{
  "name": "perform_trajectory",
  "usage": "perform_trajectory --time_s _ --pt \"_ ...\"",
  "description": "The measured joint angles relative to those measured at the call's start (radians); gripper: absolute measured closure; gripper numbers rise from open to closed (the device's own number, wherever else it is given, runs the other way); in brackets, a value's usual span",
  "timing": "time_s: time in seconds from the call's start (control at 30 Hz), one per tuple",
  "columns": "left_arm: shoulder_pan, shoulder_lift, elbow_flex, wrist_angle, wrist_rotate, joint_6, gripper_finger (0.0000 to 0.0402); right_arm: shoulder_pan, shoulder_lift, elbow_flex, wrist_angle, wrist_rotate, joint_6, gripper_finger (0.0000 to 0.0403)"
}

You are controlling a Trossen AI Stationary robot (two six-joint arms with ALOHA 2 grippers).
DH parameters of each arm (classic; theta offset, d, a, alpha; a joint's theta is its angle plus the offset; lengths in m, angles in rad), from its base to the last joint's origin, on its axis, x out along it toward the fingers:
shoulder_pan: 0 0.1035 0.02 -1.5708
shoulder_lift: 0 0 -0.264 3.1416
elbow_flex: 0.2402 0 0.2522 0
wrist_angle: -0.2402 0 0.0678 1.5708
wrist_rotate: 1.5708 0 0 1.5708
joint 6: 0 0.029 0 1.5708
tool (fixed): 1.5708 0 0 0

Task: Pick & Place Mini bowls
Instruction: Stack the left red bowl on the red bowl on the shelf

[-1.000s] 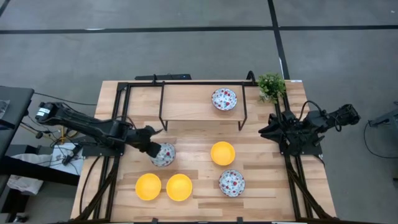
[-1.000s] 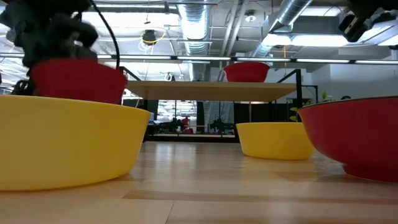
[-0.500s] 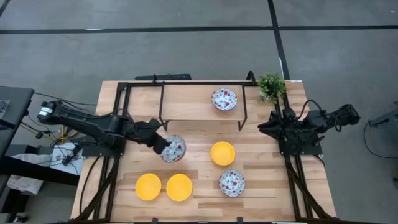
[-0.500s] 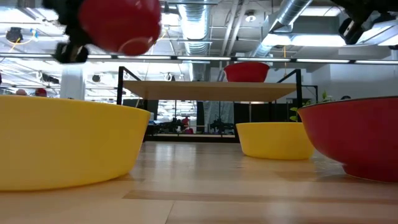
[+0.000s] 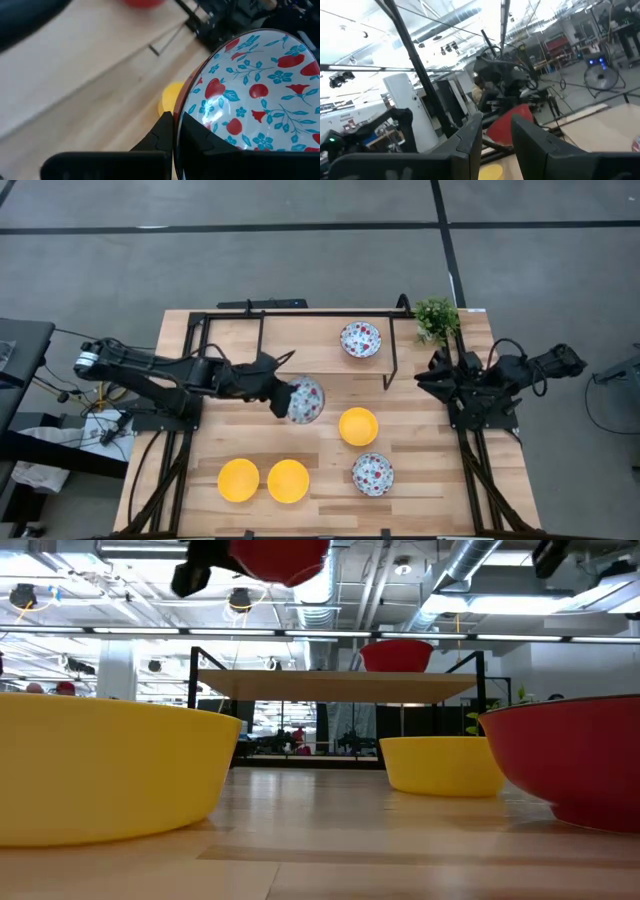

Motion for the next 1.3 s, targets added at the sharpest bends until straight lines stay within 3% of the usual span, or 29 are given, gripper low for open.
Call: perform_trajectory --time_s 0.43,0.67,0.87,1.13,1.3 --pt "0.038 0.078 0.149 0.005 -0.198 0.168 0.0392 0.0 0.285 0.149 0.037 0.013 -0.123 0.031" --pt "0.062 0.083 0.15 0.006 -0.221 0.168 0.0392 -0.014 0.463 0.294 0.004 0.087 -0.193 0.031" --pt "0.085 0.083 0.15 0.005 -0.221 0.168 0.0392 -0.053 0.62 0.47 -0.175 0.114 -0.174 0.031" --pt "0.11 0.083 0.15 0.003 -0.221 0.167 0.0392 -0.119 0.804 0.759 -0.603 0.109 -0.044 0.0306" --pt "0.114 0.083 0.15 -0.024 -0.244 0.173 0.0392 -0.15 0.873 0.881 -0.687 0.108 -0.042 0.0277"
